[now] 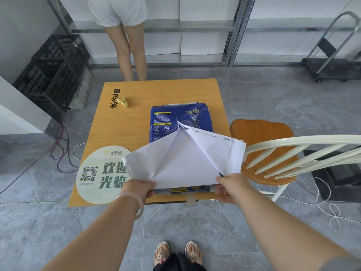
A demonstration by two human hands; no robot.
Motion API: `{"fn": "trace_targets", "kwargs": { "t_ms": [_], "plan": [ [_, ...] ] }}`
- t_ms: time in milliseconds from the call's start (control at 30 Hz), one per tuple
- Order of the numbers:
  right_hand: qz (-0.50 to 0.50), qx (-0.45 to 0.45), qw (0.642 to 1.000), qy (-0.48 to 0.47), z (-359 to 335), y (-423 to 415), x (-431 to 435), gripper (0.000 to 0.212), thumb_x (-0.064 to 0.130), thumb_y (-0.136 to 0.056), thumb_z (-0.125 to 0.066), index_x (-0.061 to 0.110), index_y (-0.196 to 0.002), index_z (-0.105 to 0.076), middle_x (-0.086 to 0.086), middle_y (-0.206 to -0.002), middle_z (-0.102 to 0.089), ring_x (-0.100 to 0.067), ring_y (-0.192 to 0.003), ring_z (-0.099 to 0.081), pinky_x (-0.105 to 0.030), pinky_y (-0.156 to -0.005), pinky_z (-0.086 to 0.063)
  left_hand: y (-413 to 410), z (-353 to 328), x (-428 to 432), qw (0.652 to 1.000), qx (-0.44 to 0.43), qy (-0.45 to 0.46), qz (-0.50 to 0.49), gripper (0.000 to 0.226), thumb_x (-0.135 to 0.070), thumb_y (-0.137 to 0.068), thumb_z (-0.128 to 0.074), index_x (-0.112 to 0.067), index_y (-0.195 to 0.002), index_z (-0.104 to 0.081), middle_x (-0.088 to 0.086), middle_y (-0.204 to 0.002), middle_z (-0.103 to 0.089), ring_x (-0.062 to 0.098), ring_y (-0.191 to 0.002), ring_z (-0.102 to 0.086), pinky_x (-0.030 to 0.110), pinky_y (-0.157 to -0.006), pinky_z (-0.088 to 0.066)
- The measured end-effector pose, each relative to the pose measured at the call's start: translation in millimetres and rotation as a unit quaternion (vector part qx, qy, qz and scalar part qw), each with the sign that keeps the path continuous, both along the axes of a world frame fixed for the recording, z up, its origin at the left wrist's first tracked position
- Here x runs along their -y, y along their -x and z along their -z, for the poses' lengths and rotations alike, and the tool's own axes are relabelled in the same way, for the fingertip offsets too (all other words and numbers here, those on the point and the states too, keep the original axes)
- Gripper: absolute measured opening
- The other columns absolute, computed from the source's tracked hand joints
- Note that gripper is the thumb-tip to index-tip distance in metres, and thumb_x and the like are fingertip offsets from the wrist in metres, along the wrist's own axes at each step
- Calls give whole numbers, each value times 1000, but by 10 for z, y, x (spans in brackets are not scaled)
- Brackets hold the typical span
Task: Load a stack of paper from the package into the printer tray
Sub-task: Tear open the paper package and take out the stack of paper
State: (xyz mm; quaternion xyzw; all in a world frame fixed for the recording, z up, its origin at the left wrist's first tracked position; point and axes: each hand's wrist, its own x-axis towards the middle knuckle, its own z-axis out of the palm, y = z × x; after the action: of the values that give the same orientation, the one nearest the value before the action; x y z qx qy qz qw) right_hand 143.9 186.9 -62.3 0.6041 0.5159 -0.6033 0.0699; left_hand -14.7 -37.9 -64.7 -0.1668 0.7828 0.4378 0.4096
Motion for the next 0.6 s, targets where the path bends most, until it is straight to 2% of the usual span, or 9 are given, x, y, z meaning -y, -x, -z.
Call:
{"fn": "trace_targets", "kwargs": {
  "t_ms": [100,233,367,433,533,600],
  "plan": [
    [5,-29,999,31,45,-72,1,12,15,-88,-67,6,-91,-60,-10,-74,-71,-18,-58,-66,-30,-45,-54,-6,2,58,1000,16,-10,3,10,-15,-79,-72,-9,-81,-64,0,-44,-64,18,-59,-58,20,-44,-38],
    [-6,-57,994,89,33,-181,-16,14,13,-88,-66,3,-96,-60,-11,-71,-73,-19,-59,-72,-30,-47,-56,-13,-27,128,997,67,-30,2,13,-12,-80,-72,-11,-89,-63,4,-64,-67,7,-48,-63,16,-38,-41],
    [27,-94,989,106,11,-137,-1,14,14,-88,-66,10,-99,-59,-13,-93,-70,-25,-75,-73,-30,-47,-57,-39,-26,68,996,75,-50,-19,8,-15,-85,-66,-12,-90,-60,6,-80,-69,13,-62,-68,21,-44,-47],
    [30,-104,990,95,3,-81,17,14,17,-87,-68,14,-97,-59,-11,-95,-69,-26,-76,-73,-31,-47,-57,-59,-17,9,995,68,-59,-31,9,-19,-86,-65,-14,-90,-58,6,-85,-72,15,-67,-71,24,-47,-50],
    [17,-107,990,87,32,-47,41,18,16,-90,-64,8,-105,-56,-13,-98,-68,-25,-75,-72,-29,-45,-57,-69,-4,-40,996,59,-67,-26,8,-19,-86,-64,-15,-90,-59,1,-70,-75,10,-56,-71,23,-48,-53],
    [7,-103,991,80,47,-77,45,22,13,-92,-61,4,-111,-55,-15,-99,-68,-25,-75,-72,-29,-46,-56,-81,1,-32,996,59,-70,-11,7,-16,-87,-64,-14,-92,-59,2,-75,-73,10,-57,-70,22,-47,-55]
  ]
}}
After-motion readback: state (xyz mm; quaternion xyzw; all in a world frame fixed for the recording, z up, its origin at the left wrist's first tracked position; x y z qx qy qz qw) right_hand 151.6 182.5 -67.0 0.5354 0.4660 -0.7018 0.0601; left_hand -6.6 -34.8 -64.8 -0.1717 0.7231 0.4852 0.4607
